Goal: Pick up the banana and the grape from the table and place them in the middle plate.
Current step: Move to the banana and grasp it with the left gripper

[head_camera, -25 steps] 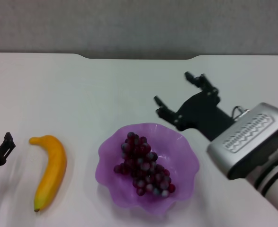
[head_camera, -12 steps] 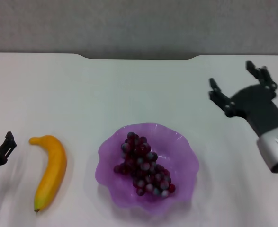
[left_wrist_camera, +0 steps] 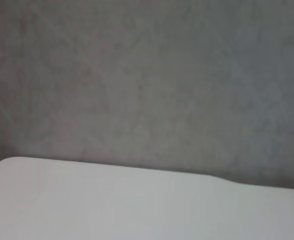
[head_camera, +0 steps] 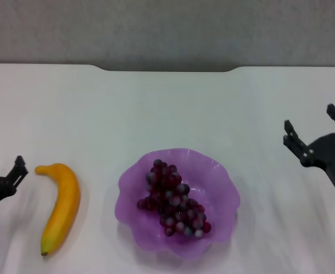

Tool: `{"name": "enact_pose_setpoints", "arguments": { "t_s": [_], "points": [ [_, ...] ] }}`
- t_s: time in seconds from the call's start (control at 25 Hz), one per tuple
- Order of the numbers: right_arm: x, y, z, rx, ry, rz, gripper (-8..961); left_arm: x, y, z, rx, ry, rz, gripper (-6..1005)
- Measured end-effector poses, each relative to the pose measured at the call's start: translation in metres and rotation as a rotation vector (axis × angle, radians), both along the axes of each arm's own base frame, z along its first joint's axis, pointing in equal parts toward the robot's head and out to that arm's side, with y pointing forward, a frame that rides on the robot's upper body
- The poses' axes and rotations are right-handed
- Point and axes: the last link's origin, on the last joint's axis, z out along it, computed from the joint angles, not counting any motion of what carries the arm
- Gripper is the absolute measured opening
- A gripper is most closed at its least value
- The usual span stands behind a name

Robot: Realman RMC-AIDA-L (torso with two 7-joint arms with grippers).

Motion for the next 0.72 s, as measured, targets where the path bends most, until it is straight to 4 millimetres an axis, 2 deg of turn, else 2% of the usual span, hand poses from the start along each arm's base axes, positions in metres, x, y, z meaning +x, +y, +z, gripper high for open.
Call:
{"name": "enact_pose_setpoints", "arguments": {
  "t_s": [0.24, 0.36, 0.52, 0.56, 0.72],
  "points": [
    [0.015, 0.0, -0.001, -0.018, -0.039, -0.033, 906, 0.027, 0.006, -0.005, -0.009, -0.049, -0.089, 908],
    [0.019, 0.002, -0.005, -0.05, -0.055, -0.057, 906, 0.048, 0.008, -0.003, -0.022, -0.077, -0.143, 908],
    [0.02, 0.006, -0.011, -0.089, -0.069, -0.079, 906, 0.074, 0.015, 0.01, -0.065, -0.052, -0.154, 908],
    [0.02, 0.006, -0.012, -0.095, -0.071, -0.079, 906, 0.088, 0.021, 0.021, -0.083, -0.031, -0.132, 908],
    [0.02, 0.006, -0.015, -0.115, -0.079, -0.08, 906, 0.101, 0.025, 0.03, -0.142, -0.02, -0.056, 908]
  ]
}}
